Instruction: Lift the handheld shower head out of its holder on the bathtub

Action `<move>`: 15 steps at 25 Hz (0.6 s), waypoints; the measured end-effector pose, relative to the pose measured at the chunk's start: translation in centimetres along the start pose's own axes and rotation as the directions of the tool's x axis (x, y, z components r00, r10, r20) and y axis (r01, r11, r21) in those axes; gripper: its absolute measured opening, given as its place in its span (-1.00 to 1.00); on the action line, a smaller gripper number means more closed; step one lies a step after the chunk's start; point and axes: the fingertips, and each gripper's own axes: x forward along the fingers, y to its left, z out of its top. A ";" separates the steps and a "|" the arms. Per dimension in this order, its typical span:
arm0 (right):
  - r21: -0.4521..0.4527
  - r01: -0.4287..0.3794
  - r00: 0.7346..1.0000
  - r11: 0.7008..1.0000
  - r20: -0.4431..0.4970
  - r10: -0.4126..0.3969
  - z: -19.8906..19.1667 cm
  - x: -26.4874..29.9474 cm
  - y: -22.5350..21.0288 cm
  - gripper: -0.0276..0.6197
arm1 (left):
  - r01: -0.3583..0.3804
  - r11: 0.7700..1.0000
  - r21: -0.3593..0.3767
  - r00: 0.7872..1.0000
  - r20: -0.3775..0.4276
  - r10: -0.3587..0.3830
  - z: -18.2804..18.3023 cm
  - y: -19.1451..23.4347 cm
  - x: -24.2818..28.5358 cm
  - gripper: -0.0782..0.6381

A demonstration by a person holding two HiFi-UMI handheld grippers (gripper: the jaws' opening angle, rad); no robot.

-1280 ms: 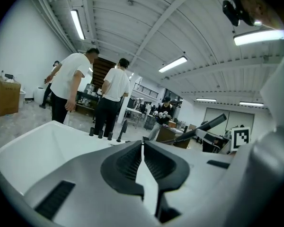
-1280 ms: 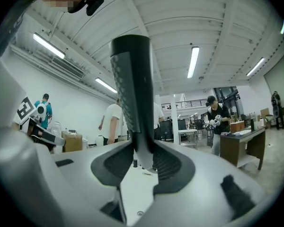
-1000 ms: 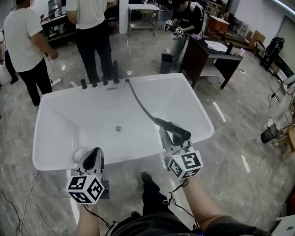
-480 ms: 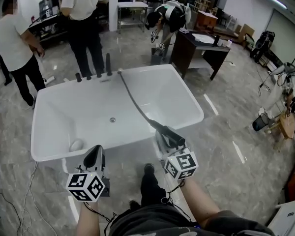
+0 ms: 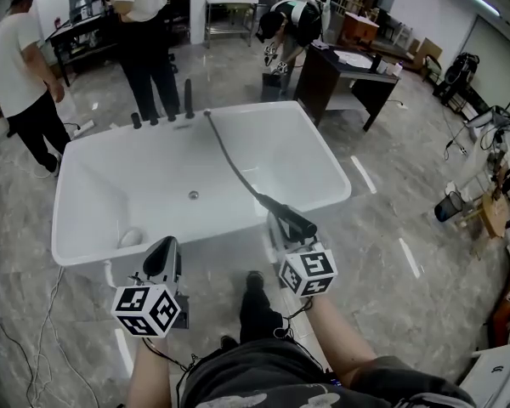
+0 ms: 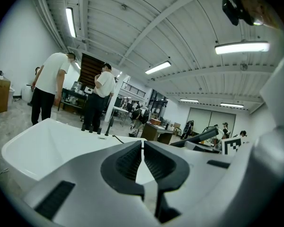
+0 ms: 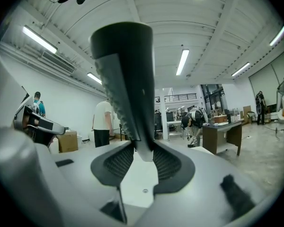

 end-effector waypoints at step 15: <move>-0.017 -0.020 1.000 1.000 -0.016 0.020 0.0 0.2 0.4 -0.49 | -0.006 1.000 -0.004 1.000 0.000 0.006 -0.1 -0.4 -0.2 -0.71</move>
